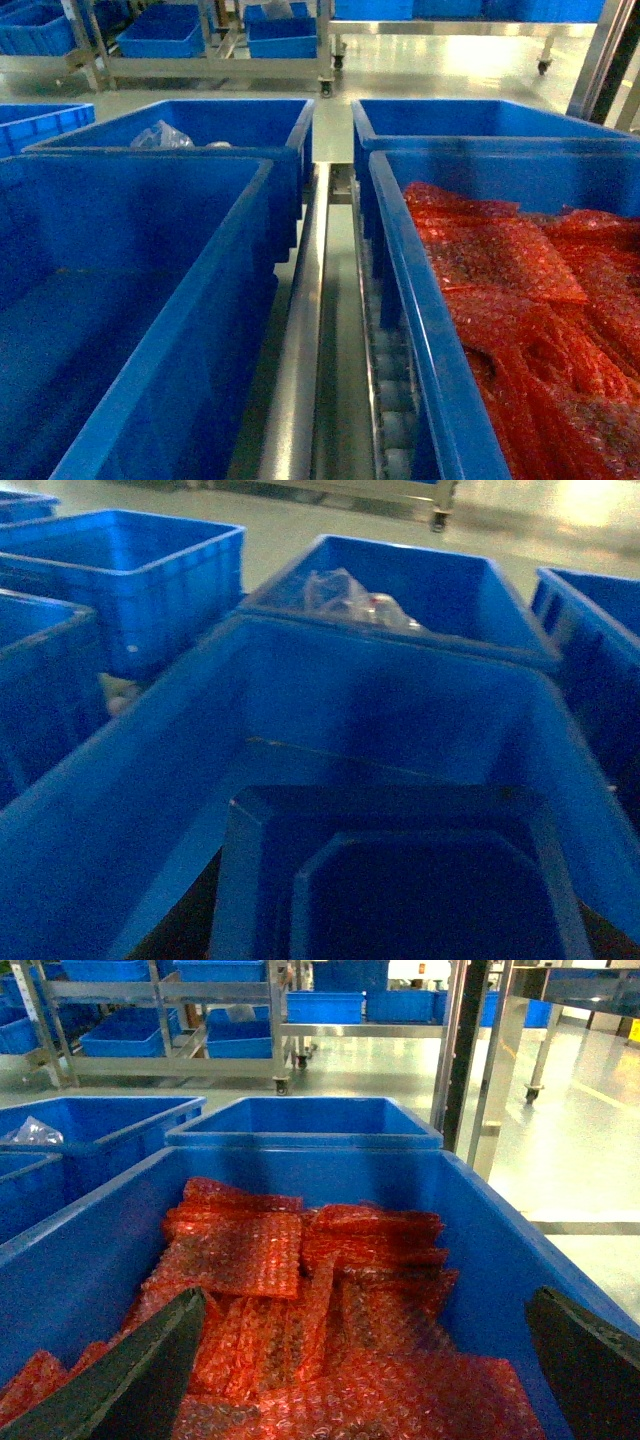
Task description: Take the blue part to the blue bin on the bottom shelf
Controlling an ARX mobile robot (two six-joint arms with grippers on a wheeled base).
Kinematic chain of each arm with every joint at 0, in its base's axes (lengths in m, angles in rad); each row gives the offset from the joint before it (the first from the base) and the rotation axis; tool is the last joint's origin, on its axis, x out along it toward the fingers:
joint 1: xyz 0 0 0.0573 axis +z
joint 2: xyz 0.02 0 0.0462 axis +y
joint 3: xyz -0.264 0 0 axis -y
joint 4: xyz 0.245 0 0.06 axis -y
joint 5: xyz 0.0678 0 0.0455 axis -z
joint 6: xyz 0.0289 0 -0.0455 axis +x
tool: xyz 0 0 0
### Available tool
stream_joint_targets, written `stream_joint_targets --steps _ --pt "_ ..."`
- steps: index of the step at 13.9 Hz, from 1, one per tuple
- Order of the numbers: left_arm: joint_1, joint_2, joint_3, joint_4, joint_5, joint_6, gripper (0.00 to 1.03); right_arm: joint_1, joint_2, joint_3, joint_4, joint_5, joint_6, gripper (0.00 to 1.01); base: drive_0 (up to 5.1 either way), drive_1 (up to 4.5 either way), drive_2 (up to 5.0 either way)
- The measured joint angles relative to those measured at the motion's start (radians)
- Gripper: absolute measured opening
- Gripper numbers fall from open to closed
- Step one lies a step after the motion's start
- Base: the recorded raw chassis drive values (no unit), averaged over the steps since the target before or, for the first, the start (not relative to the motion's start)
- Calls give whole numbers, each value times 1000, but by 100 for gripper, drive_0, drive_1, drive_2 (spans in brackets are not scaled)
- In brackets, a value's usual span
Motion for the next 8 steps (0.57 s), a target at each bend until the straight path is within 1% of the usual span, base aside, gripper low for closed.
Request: stream_joint_targets --steps 1,2,3,5,8 --pt "34 135 39 88 109 -16 49 0 0 0 0 0 0 98 0 0 0" --pt "54 230 64 136 184 -38 60 0 0 0 0 0 0 98 0 0 0" --pt "54 296 70 133 194 -42 73 0 0 0 0 0 0 98 0 0 0" --pt "54 291 64 141 195 -50 98 0 0 0 1 0 0 98 0 0 0" --pt "55 289 64 137 195 -57 98 0 0 0 0 0 0 98 0 0 0"
